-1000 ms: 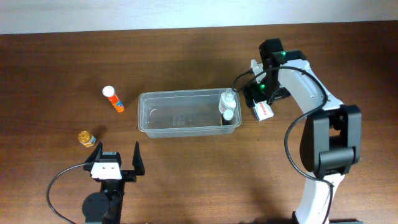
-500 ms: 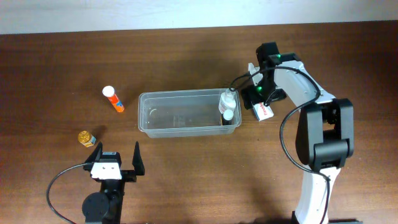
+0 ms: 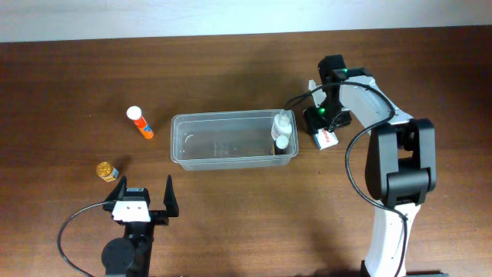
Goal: Pack container
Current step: 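Move the right gripper to the Panadol box and grasp it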
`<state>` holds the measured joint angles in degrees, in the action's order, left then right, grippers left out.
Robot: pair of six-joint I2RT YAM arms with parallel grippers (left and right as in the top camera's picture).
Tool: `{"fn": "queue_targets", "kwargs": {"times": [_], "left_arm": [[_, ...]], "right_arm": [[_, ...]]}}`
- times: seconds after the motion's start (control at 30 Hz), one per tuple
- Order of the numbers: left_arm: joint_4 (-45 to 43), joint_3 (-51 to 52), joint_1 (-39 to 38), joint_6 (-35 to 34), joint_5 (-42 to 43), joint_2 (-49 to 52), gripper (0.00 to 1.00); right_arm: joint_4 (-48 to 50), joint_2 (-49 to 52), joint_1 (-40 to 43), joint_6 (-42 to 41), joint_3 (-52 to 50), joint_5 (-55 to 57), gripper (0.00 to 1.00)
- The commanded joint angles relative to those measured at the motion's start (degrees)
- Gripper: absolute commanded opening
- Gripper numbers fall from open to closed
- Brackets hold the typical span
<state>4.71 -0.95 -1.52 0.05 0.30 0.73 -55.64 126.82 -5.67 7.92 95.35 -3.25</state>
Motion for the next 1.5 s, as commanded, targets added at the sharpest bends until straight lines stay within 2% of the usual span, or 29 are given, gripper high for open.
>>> {"fn": "queue_targets", "kwargs": {"times": [0.0,0.37,0.7,0.83,1.07,1.2,1.47], "left_arm": [[-0.04,0.44,0.2,0.85,0.83,-0.37,0.99],[-0.04,0.44,0.2,0.85,0.83,-0.37,0.99],[-0.04,0.44,0.2,0.87,0.83,-0.37,0.99],[-0.04,0.44,0.2,0.87,0.83,-0.37,0.99],[-0.04,0.44,0.2,0.87,0.83,-0.37,0.99],[-0.04,0.44,0.2,0.87,0.83,-0.37,0.99],[-0.04,0.44,0.2,0.87,0.83,-0.37,0.99]], "right_arm": [[-0.04,1.6,1.9,0.15,-0.33,-0.85,0.61],[-2.64,1.18,3.91,0.15,2.32,-0.87,0.51],[-12.85,0.92,3.87,0.15,13.88,-0.83,0.48],[-14.69,0.92,3.87,0.2,17.55,-0.83,0.5],[-13.55,1.01,3.76,0.2,14.69,-0.9,0.54],[-11.5,1.05,3.76,0.22,11.63,-2.23,0.62],[-5.92,1.05,3.78,0.2,4.24,-3.04,0.63]]}}
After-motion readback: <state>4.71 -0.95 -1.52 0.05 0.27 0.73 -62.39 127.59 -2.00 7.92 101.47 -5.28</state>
